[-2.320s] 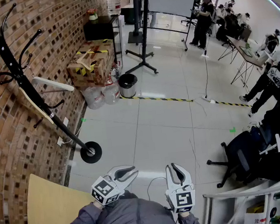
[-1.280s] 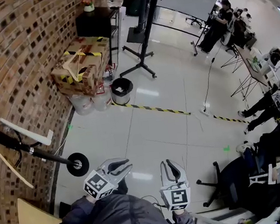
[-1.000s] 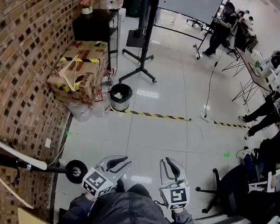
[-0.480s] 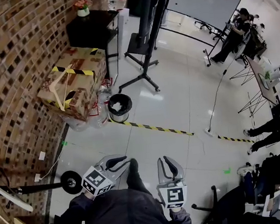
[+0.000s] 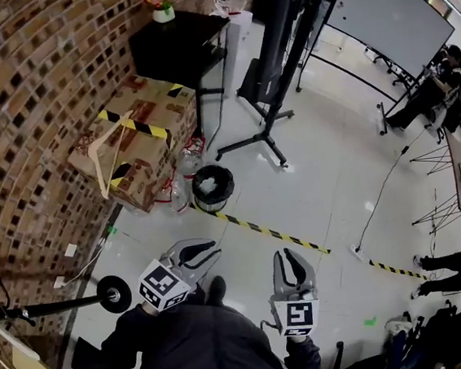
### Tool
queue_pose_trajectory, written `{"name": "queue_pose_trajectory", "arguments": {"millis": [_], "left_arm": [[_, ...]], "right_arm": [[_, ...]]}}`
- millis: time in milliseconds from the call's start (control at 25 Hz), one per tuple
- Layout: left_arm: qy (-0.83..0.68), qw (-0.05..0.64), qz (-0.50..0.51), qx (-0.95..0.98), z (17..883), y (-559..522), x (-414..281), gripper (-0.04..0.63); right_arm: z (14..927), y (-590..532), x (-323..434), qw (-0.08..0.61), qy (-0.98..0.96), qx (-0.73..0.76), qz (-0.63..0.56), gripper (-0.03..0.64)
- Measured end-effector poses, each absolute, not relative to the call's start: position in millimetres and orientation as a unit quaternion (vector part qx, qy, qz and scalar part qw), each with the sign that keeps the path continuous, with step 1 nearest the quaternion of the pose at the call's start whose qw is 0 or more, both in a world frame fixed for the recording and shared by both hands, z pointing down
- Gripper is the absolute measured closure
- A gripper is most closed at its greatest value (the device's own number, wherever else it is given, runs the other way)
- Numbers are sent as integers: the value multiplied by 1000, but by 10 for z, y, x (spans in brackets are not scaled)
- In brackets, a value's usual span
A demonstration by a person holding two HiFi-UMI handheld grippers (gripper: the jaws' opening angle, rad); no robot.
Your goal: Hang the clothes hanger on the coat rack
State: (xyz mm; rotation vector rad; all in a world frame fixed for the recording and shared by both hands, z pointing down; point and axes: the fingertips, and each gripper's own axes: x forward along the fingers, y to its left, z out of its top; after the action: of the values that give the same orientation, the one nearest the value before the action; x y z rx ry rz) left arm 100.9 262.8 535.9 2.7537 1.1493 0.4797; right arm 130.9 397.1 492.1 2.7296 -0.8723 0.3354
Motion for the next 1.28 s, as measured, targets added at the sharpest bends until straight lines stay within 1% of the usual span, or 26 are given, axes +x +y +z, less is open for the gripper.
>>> {"name": "queue_pose_trajectory", "arguments": {"millis": [200,360,520,680,960,1280], "left_arm": [[341,69,170,922,5453,2262,1424,532],[290,99,179,935,5593,1740,1756,530],[247,116,190,943,5773,1029,2123,500],[183,134,185,956,5777,253,2423,497],[84,156,172,969,5859,-966,2473,497],[-53,219,194,955,6305,-1773,2205,473]], "right_arm": [[5024,3595,1831,137,-338,923,125,554],[5089,3103,2202,153,-377,904,131,554],[5070,2285,2675,157,-414,888,119,554],[5002,1244,3113,174,-492,847,101,554],[5043,-216,3322,206,-588,777,91,555],[5047,-1303,3205,228,-674,699,72,555]]}}
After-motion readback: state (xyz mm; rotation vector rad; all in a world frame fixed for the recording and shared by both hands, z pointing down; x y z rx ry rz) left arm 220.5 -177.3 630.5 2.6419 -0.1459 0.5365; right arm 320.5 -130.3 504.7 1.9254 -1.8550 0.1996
